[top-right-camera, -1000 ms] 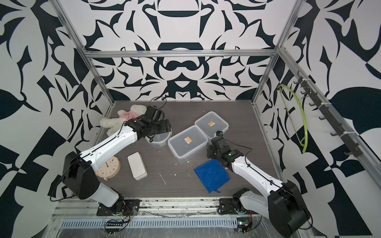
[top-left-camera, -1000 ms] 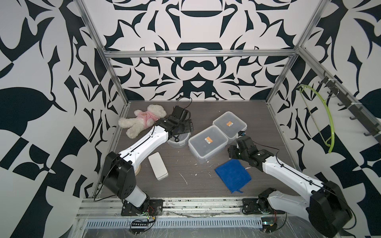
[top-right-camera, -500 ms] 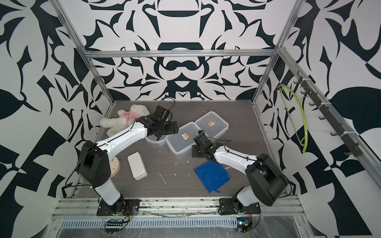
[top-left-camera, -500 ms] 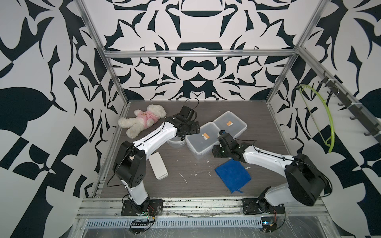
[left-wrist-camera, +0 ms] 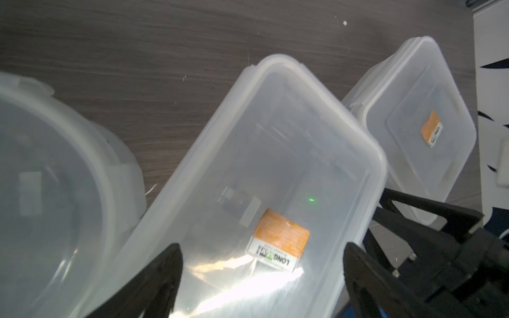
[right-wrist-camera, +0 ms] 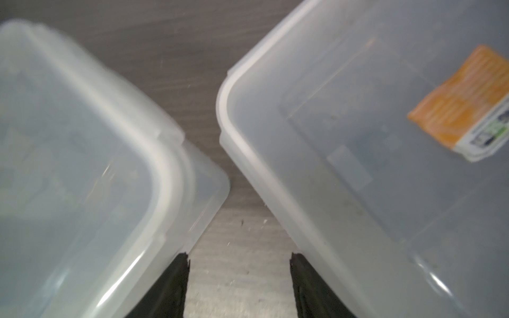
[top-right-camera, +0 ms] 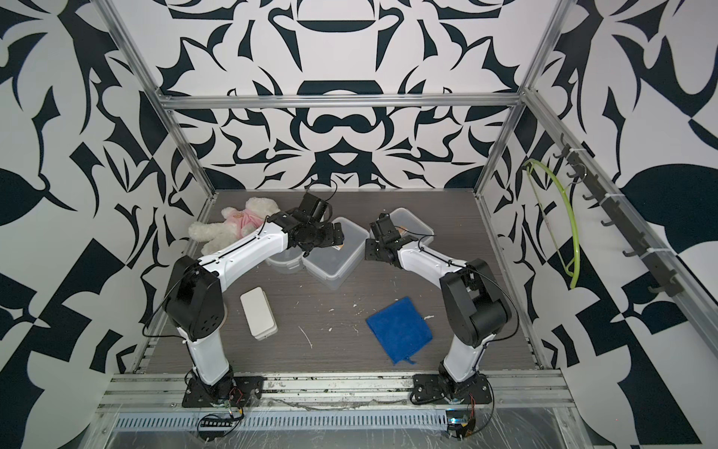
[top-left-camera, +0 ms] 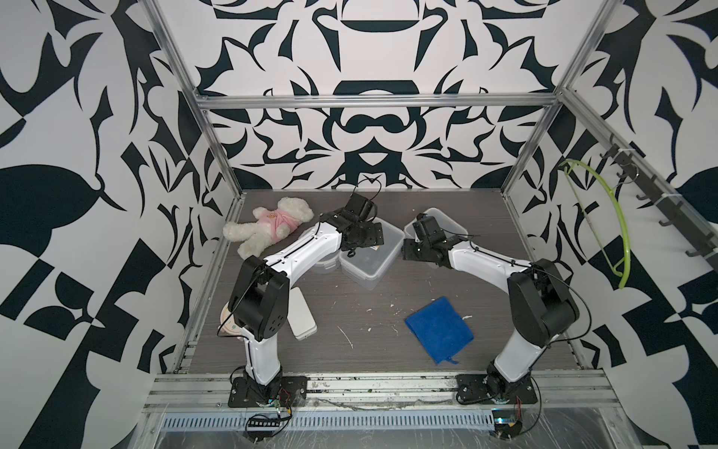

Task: Wipe the insides of the lunch boxes
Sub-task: Move the lunch box to the center of the board.

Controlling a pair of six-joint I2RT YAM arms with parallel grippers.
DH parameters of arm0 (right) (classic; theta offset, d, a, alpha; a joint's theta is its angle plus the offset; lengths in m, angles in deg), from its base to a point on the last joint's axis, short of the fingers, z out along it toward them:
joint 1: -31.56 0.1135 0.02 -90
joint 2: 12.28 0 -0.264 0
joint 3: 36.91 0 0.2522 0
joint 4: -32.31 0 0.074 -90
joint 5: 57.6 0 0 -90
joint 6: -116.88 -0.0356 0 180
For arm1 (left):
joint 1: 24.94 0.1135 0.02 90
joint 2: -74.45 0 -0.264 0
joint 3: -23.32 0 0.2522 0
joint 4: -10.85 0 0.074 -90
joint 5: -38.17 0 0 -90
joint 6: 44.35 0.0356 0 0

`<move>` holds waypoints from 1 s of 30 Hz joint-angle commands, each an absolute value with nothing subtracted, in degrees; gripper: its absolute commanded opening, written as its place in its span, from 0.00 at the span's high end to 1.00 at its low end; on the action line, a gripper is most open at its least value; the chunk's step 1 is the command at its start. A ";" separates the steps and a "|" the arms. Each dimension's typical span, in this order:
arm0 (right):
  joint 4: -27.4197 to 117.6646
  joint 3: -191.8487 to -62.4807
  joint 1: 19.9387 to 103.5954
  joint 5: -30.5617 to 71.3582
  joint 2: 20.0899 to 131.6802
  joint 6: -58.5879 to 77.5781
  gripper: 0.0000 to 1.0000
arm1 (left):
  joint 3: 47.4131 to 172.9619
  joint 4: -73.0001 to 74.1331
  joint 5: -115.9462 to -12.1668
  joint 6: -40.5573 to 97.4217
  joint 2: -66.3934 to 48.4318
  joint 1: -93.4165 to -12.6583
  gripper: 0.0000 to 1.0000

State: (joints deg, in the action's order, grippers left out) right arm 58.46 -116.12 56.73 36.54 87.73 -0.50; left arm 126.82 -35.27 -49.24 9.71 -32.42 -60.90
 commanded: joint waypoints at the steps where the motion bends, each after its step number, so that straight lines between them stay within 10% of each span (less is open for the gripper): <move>1: 58.99 -119.44 53.29 37.45 89.78 1.44 0.38 | 129.42 -37.27 -51.28 10.32 -34.57 -60.98 0.06; 16: 61.58 -122.76 46.15 36.85 89.93 8.29 0.42 | 133.29 -39.18 -48.93 11.43 -35.39 -60.95 0.00; 23: 63.30 -115.50 63.92 40.02 76.46 8.07 0.48 | 134.37 -40.52 -44.96 11.87 -33.89 -58.52 0.00; 30: 58.58 -109.90 84.51 48.05 71.25 6.90 0.83 | 132.20 -40.15 -46.86 8.82 -30.91 -53.52 0.04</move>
